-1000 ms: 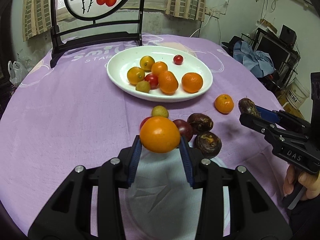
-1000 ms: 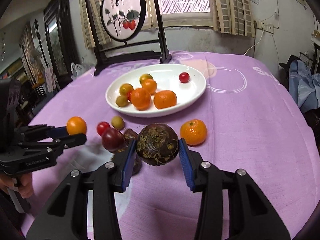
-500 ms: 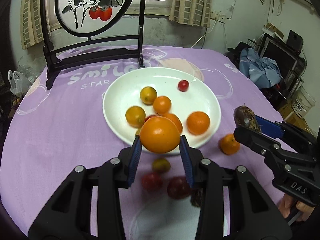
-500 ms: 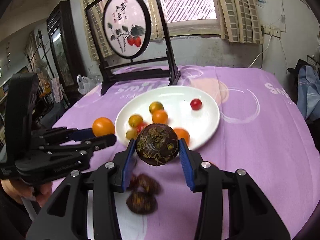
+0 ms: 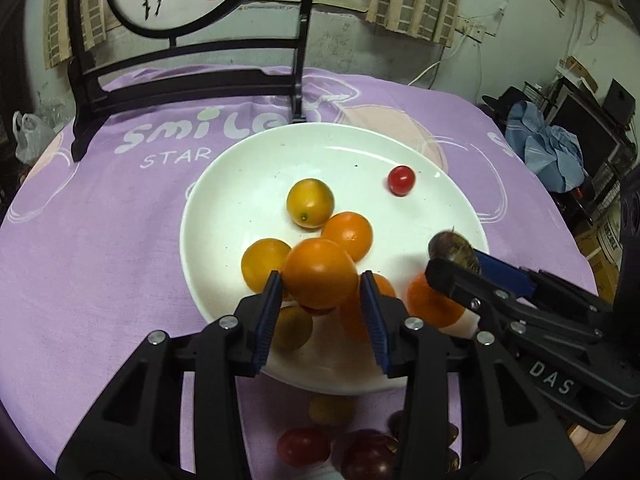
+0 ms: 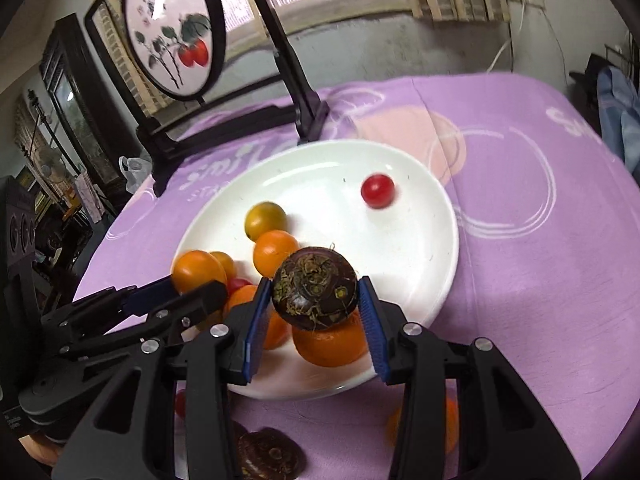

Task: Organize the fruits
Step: 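Carry the orange and brown fruit to the white plate and release both, then grasp a dark red plum with the left tool while the right tool grasps a brown fruit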

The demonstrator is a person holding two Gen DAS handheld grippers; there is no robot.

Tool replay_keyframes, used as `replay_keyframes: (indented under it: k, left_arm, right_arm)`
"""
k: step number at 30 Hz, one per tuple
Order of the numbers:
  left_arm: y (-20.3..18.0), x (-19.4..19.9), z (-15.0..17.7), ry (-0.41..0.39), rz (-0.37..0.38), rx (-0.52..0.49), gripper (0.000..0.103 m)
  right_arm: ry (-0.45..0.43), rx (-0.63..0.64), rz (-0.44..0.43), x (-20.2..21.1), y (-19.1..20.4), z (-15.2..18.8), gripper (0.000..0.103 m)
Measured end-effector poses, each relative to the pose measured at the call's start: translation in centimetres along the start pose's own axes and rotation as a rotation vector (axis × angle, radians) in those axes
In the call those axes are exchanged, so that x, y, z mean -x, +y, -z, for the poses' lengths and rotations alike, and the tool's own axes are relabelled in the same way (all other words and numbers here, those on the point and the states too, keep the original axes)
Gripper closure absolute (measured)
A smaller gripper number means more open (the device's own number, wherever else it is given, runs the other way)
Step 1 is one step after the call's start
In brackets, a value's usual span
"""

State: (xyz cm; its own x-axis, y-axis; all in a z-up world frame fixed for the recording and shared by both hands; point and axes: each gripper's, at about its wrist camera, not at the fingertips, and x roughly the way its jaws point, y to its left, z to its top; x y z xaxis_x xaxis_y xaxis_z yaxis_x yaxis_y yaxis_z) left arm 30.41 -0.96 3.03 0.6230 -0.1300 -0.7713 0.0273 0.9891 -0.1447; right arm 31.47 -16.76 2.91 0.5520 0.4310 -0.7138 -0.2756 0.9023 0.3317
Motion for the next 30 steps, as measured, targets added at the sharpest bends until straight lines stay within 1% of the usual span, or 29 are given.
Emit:
replay_keyframes:
  k: [3, 5, 6, 8, 9, 12, 14, 16, 19, 21, 25, 30]
  left_arm:
    - [0.0, -0.1, 0.0, -0.006, -0.002, 0.005, 0.054]
    - [0.0, 0.2, 0.1, -0.012, -0.015, 0.000, 0.043]
    - [0.0, 0.5, 0.1, -0.018, -0.019, -0.006, 0.041]
    - [-0.1, 1.3, 0.3, -0.031, -0.024, -0.016, 0.031]
    - [-0.1, 1.7, 0.4, -0.034, -0.028, -0.019, 0.029]
    - [-0.2, 3.3, 1.1, -0.051, -0.022, -0.023, 0.028]
    - [-0.3, 4.2, 1.7, -0.062, -0.029, -0.022, 0.023]
    - [-0.5, 5.3, 2.6, -0.077, -0.044, -0.031, 0.021]
    - [-1.1, 6.7, 4.4, -0.097, -0.066, -0.076, 0.020]
    - [-1.1, 7.3, 5.4, -0.101, -0.071, -0.086, 0.020]
    - [-0.4, 8.5, 7.7, -0.102, -0.051, -0.051, 0.019]
    - [0.6, 9.1, 9.7, -0.091, -0.046, -0.009, 0.019]
  right_arm:
    - [-0.006, -0.017, 0.004, 0.3, -0.3, 0.1, 0.054]
    - [-0.012, -0.022, -0.004, 0.6, -0.5, 0.3, 0.053]
    - [-0.016, -0.025, -0.007, 0.9, -0.6, 0.4, 0.052]
    - [-0.022, -0.029, -0.015, 1.7, -0.8, 0.6, 0.050]
    - [-0.025, -0.027, -0.017, 2.1, -0.8, 0.9, 0.049]
    - [-0.034, 0.002, -0.012, 3.6, -0.6, 1.8, 0.047]
    - [-0.039, 0.026, -0.002, 4.5, -0.4, 2.6, 0.044]
    - [-0.038, 0.058, 0.009, 5.3, 0.0, 3.4, 0.044]
    - [-0.047, 0.123, 0.037, 6.8, 0.7, 5.1, 0.042]
    - [-0.057, 0.152, 0.043, 7.7, 1.0, 6.3, 0.040]
    - [-0.057, 0.195, 0.041, 9.0, 1.7, 8.7, 0.038]
    - [-0.005, 0.228, 0.020, 9.1, 2.6, 11.3, 0.038]
